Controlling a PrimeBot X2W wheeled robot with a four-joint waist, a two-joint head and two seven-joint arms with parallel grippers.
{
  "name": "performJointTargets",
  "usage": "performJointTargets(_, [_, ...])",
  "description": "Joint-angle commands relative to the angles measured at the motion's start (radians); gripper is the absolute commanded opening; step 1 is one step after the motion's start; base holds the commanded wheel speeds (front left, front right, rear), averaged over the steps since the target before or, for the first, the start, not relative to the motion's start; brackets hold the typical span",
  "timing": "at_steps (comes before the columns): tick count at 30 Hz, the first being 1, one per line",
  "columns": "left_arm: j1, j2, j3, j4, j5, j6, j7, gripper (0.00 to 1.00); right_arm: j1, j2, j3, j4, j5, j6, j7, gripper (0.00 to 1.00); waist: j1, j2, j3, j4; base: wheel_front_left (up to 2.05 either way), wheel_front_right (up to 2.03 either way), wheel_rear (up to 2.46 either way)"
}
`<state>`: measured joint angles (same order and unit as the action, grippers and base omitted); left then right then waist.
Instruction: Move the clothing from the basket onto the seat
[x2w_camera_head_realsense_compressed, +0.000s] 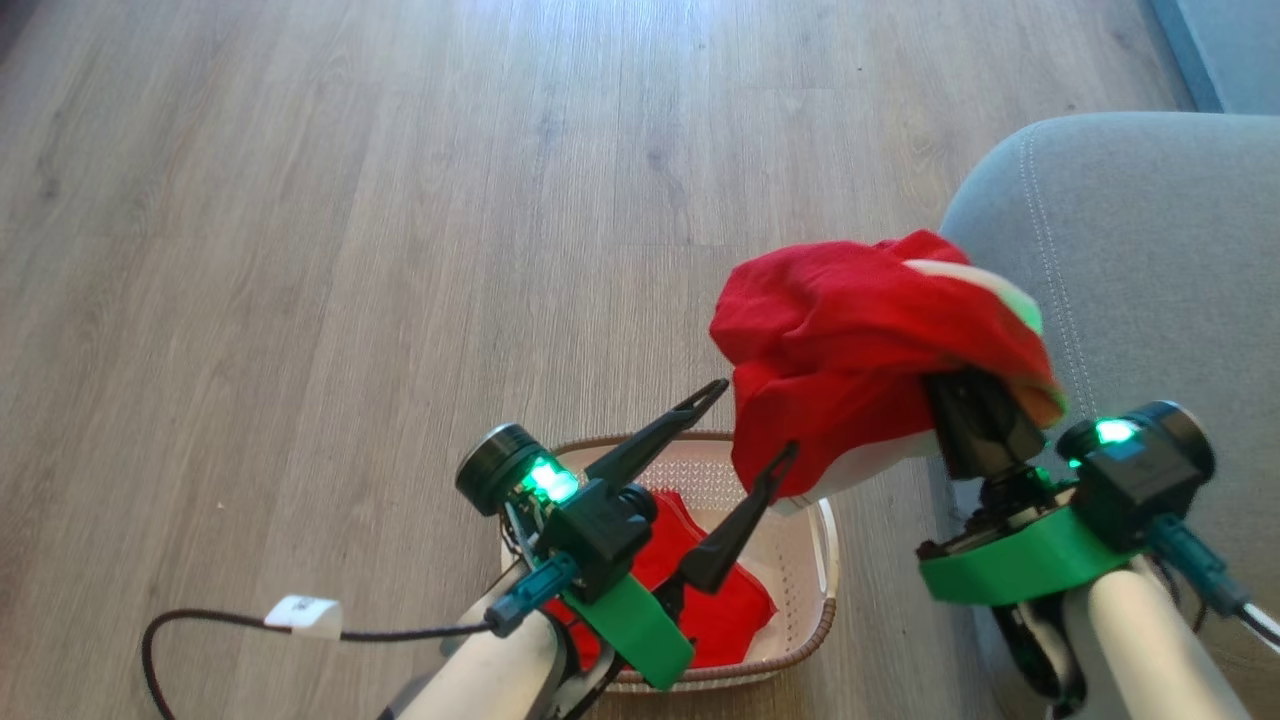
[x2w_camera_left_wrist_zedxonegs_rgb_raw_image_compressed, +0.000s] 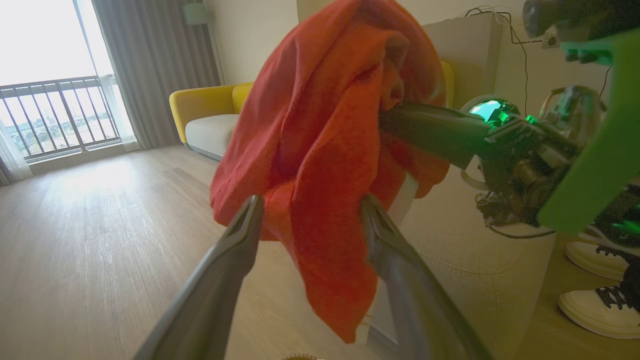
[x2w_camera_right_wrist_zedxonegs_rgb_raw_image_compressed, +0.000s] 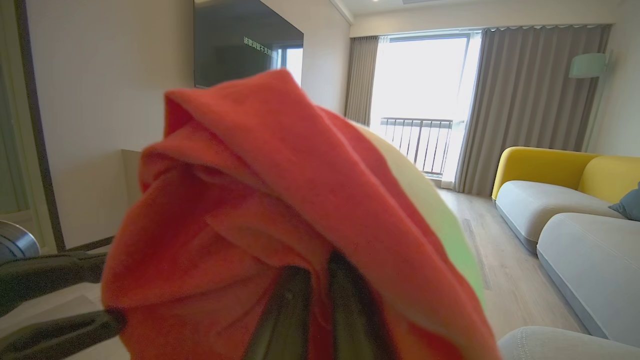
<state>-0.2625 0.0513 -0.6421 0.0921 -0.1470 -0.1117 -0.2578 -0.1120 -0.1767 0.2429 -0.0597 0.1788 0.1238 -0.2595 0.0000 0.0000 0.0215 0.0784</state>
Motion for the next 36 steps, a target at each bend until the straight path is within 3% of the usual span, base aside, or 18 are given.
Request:
performJointTargets(1, [-0.017, -0.001, 0.045, -0.018, 0.013, -0.002, -0.004, 1.0, -0.028, 0.003, -0.003, -0.043, 0.003, 0.007, -0.002, 0.0, 0.0, 0.0, 0.0, -0.002, 0.0, 0.0, 0.0])
performJointTargets(24, [0.059, -0.001, 0.121, 0.115, 0.071, -0.006, -0.004, 1.0, 0.062, 0.068, -0.304, 0.047, 0.028, 0.007, -0.002, 0.0, 0.0, 0.0, 0.008, -0.023, 0.0, 0.0, 0.0])
performJointTargets(36, [0.087, -0.001, 0.141, 0.158, 0.06, -0.006, -0.004, 1.0, 0.09, 0.083, -0.34, 0.096, 0.026, 0.007, -0.002, 0.0, 0.0, 0.0, 0.019, -0.029, 0.0, 0.0, 0.0])
